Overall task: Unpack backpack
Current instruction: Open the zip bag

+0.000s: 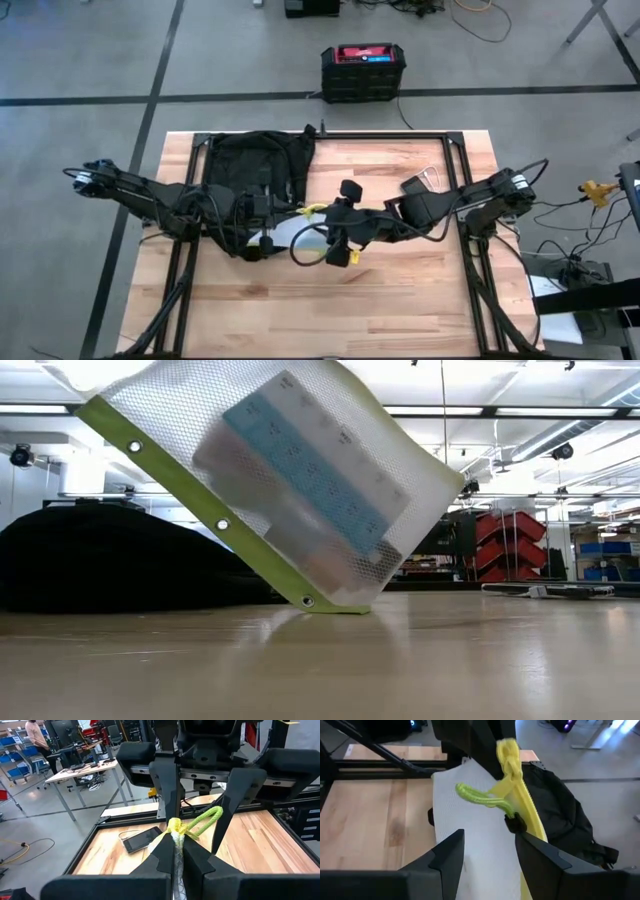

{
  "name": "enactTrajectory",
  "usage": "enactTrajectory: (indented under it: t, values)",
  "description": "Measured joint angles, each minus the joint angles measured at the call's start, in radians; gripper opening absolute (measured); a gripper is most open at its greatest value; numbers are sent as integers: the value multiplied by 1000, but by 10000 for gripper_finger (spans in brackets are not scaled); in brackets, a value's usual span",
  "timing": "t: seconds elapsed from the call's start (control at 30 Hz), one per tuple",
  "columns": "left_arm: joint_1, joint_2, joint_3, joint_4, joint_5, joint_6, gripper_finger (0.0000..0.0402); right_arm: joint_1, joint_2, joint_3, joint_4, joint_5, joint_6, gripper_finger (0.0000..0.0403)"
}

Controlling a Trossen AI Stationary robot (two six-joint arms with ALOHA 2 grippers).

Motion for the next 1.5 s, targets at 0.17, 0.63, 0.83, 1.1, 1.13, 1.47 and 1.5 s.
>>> enactTrajectory:
  t: [0.17,0.63,0.83,1.1,1.13,1.47,1.5]
  values:
    - [0,0,0,-1,-17,-12,0,0,0,0,44,1,-50,156]
    - [-1,-2,0,2,-124,-53,0,-11,14,2,85,63,-109,144]
    - [0,-2,0,19,-126,-72,0,-20,67,0,81,144,-75,122]
    - [0,-3,0,26,-126,-90,0,-26,80,0,105,206,-48,86]
    - [0,-3,0,28,-126,-90,0,-27,80,0,110,203,-47,78]
    - [0,-3,0,34,-124,-89,0,-33,80,0,94,104,-7,2]
    - [0,-3,0,34,-124,-88,0,-33,80,0,88,104,-6,1]
